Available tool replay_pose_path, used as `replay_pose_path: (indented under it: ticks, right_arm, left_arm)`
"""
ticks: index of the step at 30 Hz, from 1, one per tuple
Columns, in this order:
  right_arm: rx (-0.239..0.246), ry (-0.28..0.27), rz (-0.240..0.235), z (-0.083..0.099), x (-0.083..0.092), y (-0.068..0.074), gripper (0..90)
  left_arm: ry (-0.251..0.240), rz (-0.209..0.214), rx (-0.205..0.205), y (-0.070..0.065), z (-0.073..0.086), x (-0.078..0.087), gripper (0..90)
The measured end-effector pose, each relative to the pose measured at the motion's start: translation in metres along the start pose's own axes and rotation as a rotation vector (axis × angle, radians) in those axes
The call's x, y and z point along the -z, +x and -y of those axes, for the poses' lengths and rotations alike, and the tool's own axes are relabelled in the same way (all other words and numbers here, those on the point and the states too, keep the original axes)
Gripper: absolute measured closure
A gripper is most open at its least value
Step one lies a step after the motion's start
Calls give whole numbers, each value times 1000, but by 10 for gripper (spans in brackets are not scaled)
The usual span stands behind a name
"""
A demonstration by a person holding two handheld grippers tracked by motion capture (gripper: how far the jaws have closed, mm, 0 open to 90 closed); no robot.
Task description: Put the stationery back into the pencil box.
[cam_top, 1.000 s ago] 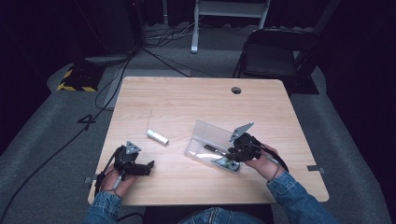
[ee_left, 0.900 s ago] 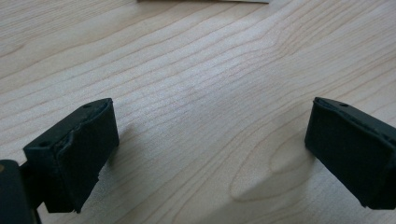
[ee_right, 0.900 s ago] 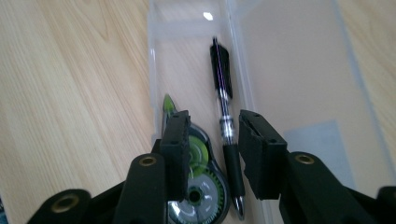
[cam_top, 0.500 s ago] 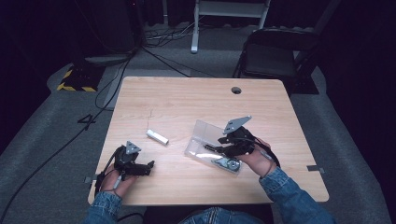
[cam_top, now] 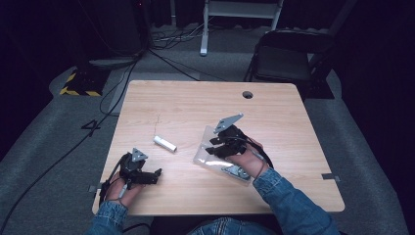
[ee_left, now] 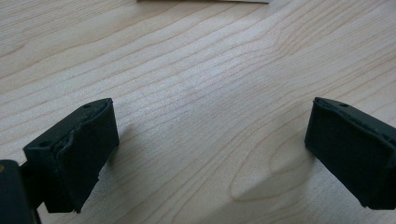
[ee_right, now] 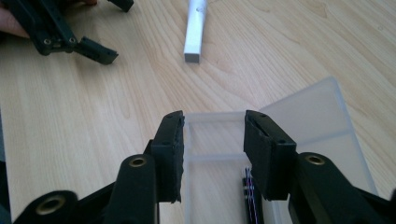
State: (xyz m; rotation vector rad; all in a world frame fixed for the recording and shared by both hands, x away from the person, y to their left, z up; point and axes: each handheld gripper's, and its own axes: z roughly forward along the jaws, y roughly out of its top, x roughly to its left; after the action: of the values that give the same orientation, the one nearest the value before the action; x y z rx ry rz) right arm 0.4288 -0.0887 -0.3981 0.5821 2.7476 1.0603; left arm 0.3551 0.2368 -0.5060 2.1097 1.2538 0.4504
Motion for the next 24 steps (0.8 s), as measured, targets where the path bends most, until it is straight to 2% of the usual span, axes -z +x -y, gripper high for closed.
replay_pose_path:
  ticks: [4,8,13,19,24]
  right_arm:
    - [-8,9,-3,-11,-13,0,559]
    - [-14,26,-6,-23,-26,-1,546]
    - [-26,19,-13,-35,-37,-4,536]
    - [-8,28,6,-49,-57,-3,530]
    - [-20,34,-8,-57,-76,-4,512]
  left_arm:
    - [3,0,-10,1,2,2,30]
    - [5,6,-3,0,3,3,30]
    - [4,4,-8,0,3,3,30]
    - [4,5,-5,0,3,3,30]
    - [4,5,-5,0,3,3,30]
